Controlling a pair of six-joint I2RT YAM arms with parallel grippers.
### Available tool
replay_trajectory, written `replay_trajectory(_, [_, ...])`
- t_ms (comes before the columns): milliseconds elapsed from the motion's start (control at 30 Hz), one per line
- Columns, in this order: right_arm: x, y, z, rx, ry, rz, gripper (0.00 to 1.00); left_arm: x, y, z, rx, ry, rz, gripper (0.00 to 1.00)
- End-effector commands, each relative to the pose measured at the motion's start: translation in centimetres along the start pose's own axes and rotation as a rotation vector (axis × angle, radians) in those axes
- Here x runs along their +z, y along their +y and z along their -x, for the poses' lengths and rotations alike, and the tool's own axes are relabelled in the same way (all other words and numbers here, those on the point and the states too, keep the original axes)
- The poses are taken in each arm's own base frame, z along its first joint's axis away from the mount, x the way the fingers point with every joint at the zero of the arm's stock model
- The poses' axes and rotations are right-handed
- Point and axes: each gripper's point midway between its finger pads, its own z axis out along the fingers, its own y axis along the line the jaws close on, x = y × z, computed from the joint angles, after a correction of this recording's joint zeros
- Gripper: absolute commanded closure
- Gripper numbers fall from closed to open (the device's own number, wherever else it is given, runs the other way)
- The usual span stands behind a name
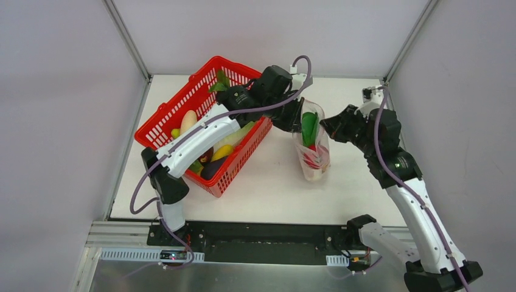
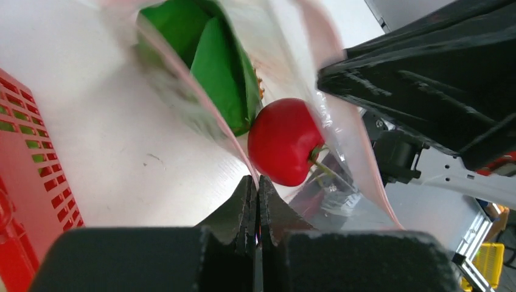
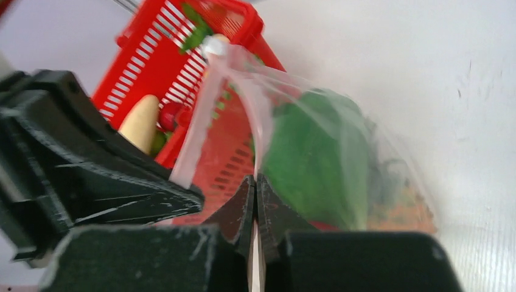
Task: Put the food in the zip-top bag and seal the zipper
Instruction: Adjust the zipper food storage bag at the center of the board.
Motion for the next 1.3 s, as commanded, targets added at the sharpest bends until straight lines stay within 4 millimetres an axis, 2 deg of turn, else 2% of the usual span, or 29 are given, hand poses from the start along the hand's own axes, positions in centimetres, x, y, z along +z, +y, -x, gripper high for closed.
replay_trajectory(0, [-1.5, 3.5, 1.7, -0.028, -0.015, 0.141, 1.0, -4.7, -3.4, 3.5, 0.077, -0.09, -0.116, 1.0])
replay_trajectory(33, [-2.3, 4.7, 2.8, -0.041, -0.041, 0.181, 1.0, -5.4, -3.5, 3.8, 0.083, -0.089, -0.106, 1.0])
replay_trajectory(100, [-3.3, 5.5, 4.1, -0.061, -0.094, 0.202, 1.0, -6.1, -3.7, 3.7, 0.082, -0.087, -0.106, 1.0])
replay_trajectory(167, [-3.7, 5.1, 4.6, -0.068, -0.137, 0.183, 1.0, -5.8, -4.0, 4.2, 0.08, -0.142, -0.132, 1.0])
replay_trajectory(200, [-3.4, 4.3, 4.2, -0.061, -0.142, 0.158, 1.0, -5.1, -3.3, 3.8, 0.07, -0.148, -0.117, 1.0])
replay_trajectory(267, [-2.1, 1.9, 2.4, -0.035, -0.118, 0.085, 1.0, -2.7, -0.9, 2.3, 0.026, -0.123, -0.048, 1.0])
replay_trajectory(333, [0.1, -0.9, -0.8, 0.013, -0.039, -0.002, 1.0, 0.1, 1.9, 0.1, -0.059, -0.036, 0.012, 1.0])
replay_trajectory(367, [0.9, -1.8, -2.1, 0.054, 0.013, -0.042, 1.0, 1.1, 2.2, -0.8, -0.097, 0.01, 0.0, 1.0])
replay_trajectory(400, [1.3, -1.7, -2.9, 0.082, 0.065, -0.046, 1.0, 1.2, 2.1, -1.2, -0.114, 0.041, -0.006, 1.0])
replay_trajectory(467, [1.1, 0.7, -2.5, 0.109, 0.105, 0.046, 1.0, 0.0, 0.7, -0.6, -0.063, 0.039, -0.016, 1.0])
replay_trajectory(600, [-1.2, 5.2, 2.4, 0.087, -0.034, 0.209, 1.0, -5.2, -3.1, 3.5, 0.037, -0.107, -0.084, 1.0])
replay_trajectory(667, [-2.4, 6.0, 3.6, 0.062, -0.08, 0.234, 1.0, -6.9, -3.3, 4.1, 0.053, -0.153, -0.077, 1.0])
replay_trajectory(700, [-2.6, 5.9, 3.6, 0.049, -0.09, 0.236, 1.0, -7.2, -2.7, 4.0, 0.059, -0.168, -0.051, 1.0])
replay_trajectory(767, [-2.3, 4.5, 2.5, 0.038, -0.094, 0.204, 1.0, -6.2, -0.7, 2.6, 0.053, -0.161, 0.019, 1.0])
replay_trajectory(833, [-0.6, 1.3, 0.2, 0.058, -0.064, 0.093, 1.0, -4.2, 1.6, 1.3, -0.005, -0.137, 0.062, 1.0])
replay_trajectory(867, [0.2, -0.3, -0.8, 0.079, -0.035, 0.017, 1.0, -3.3, 1.8, 1.0, -0.051, -0.115, 0.039, 1.0])
replay_trajectory(900, [0.6, -1.0, -1.2, 0.091, -0.009, -0.025, 1.0, -2.8, 1.5, 0.9, -0.074, -0.099, 0.003, 1.0])
replay_trajectory(967, [0.3, 0.3, -0.4, 0.082, 0.004, 0.009, 1.0, -3.3, -0.4, 2.0, -0.048, -0.113, -0.059, 1.0])
replay_trajectory(1033, [-1.2, 2.9, 2.0, 0.056, -0.058, 0.109, 1.0, -4.9, -2.2, 3.2, 0.008, -0.149, -0.097, 1.0])
replay_trajectory(1100, [-3.0, 4.8, 4.1, 0.023, -0.144, 0.188, 1.0, -5.9, -2.9, 3.9, 0.035, -0.176, -0.112, 1.0])
replay_trajectory(1167, [-4.1, 5.1, 4.7, -0.003, -0.196, 0.213, 1.0, -5.3, -1.9, 3.1, 0.043, -0.164, -0.075, 1.0])
replay_trajectory(1233, [-3.6, 3.7, 3.4, -0.015, -0.185, 0.175, 1.0, -3.1, 0.7, 1.3, -0.002, -0.115, 0.013, 1.0])
replay_trajectory(1267, [-2.6, 2.4, 2.1, -0.006, -0.148, 0.133, 1.0, -1.9, 1.5, 0.5, -0.034, -0.088, 0.026, 1.0])
